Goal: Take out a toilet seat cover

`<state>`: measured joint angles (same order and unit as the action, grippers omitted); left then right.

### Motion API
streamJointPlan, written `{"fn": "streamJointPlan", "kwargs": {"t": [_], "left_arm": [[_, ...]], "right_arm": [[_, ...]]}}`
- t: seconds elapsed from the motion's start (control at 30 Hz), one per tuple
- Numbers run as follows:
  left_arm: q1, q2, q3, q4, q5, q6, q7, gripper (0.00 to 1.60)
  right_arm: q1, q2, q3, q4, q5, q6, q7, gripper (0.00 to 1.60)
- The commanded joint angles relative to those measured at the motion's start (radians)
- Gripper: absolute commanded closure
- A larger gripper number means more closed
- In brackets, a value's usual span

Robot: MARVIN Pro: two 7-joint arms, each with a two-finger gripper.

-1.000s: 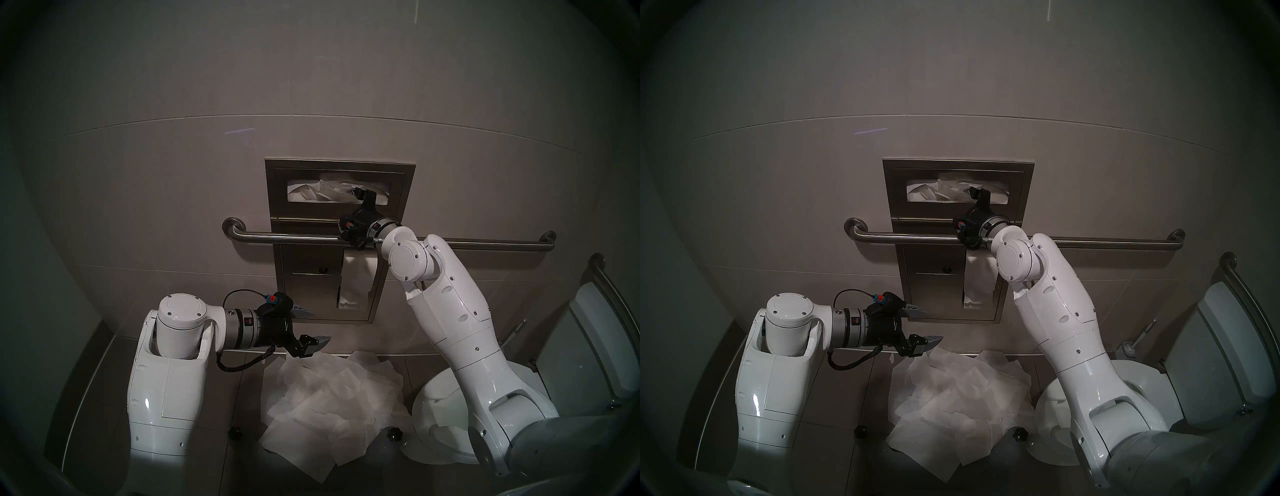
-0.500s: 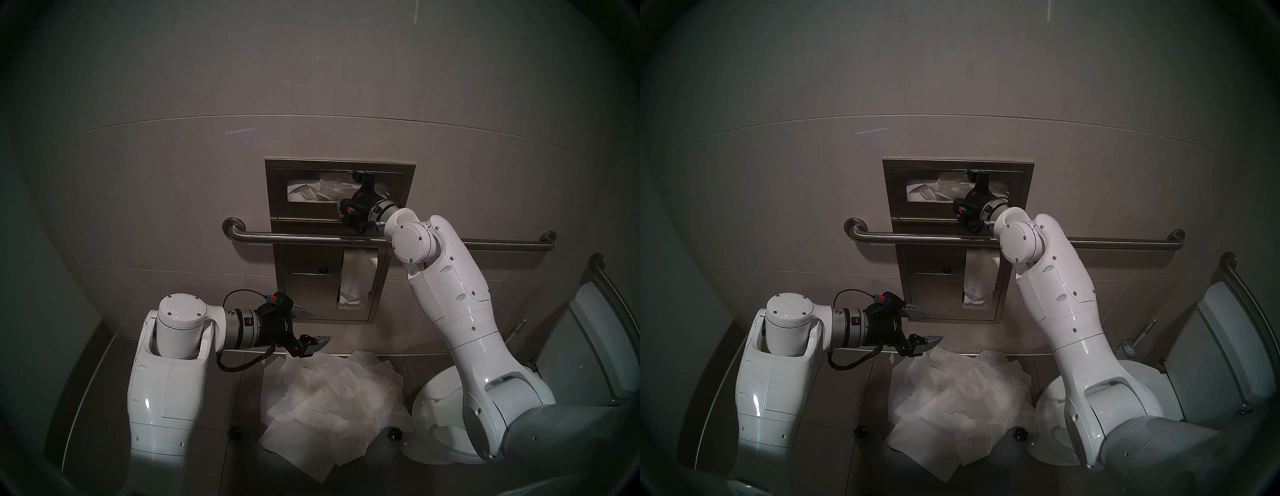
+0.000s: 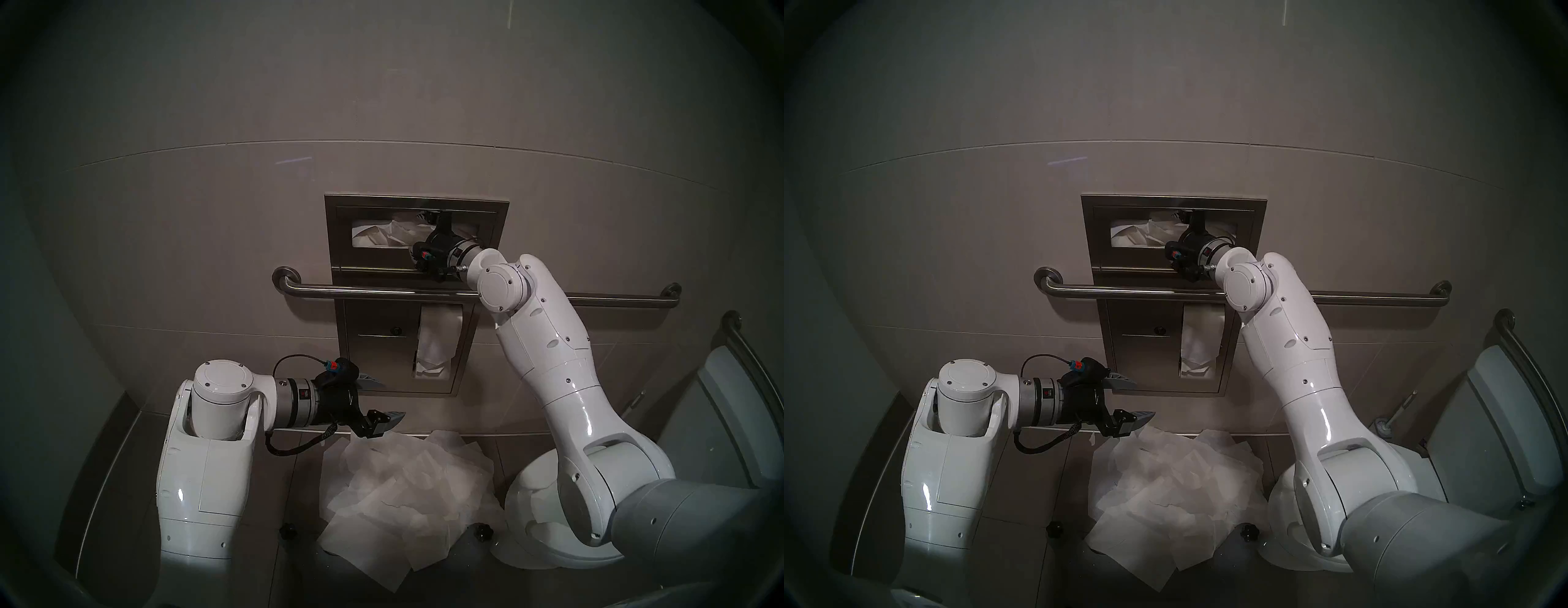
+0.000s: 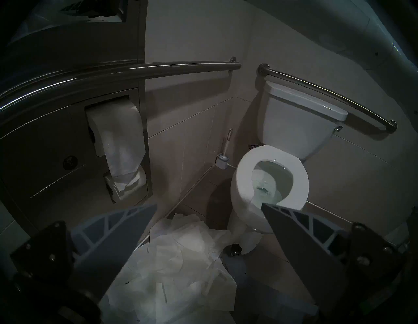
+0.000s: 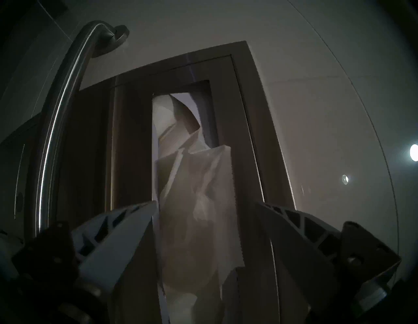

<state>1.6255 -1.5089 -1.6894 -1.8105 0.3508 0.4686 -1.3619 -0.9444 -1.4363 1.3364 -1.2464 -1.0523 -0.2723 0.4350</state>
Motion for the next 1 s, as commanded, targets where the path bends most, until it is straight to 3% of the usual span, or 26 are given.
{"fn": "streamJointPlan", "kwargs": {"t": [0.0, 0.03, 0.07, 0.23, 0.3, 0.33, 0.4, 0.43, 0.8, 0.97], "left_arm": [[-0.018, -0.006, 0.002, -0.024, -0.009, 0.002, -0.005, 0.0], [-0.018, -0.006, 0.002, -0.024, -0.008, 0.002, -0.005, 0.0], [-0.018, -0.006, 0.002, -0.024, -0.008, 0.002, -0.005, 0.0], [-0.018, -0.007, 0.001, -0.025, -0.008, 0.003, -0.006, 0.0], [-0.018, -0.007, 0.001, -0.025, -0.008, 0.003, -0.007, 0.0], [-0.018, -0.007, 0.001, -0.025, -0.008, 0.004, -0.007, 0.0], [-0.018, -0.007, 0.001, -0.026, -0.008, 0.004, -0.007, 0.0], [-0.018, -0.007, 0.001, -0.026, -0.008, 0.004, -0.007, 0.0], [-0.018, -0.007, 0.001, -0.027, -0.007, 0.006, -0.008, 0.0], [-0.017, -0.007, 0.001, -0.027, -0.007, 0.007, -0.007, 0.0]], "right_arm": [[0.116, -0.01, 0.016, 0.017, 0.0, -0.047, -0.032, 1.05], [0.126, -0.009, 0.015, 0.029, 0.001, -0.053, -0.033, 1.24], [0.114, -0.013, 0.024, 0.019, -0.003, -0.055, -0.036, 1.25], [0.148, -0.011, 0.021, 0.066, -0.001, -0.085, -0.047, 1.05], [0.15, -0.011, 0.023, 0.075, -0.002, -0.096, -0.054, 1.09], [0.151, -0.01, 0.024, 0.078, -0.002, -0.1, -0.057, 1.19], [0.153, -0.009, 0.027, 0.086, -0.004, -0.11, -0.065, 1.55], [0.153, -0.009, 0.028, 0.09, -0.005, -0.114, -0.069, 1.6], [0.144, -0.009, 0.046, 0.105, -0.009, -0.132, -0.105, 1.6], [0.102, -0.018, 0.074, 0.073, 0.007, -0.108, -0.119, 1.6]]}}
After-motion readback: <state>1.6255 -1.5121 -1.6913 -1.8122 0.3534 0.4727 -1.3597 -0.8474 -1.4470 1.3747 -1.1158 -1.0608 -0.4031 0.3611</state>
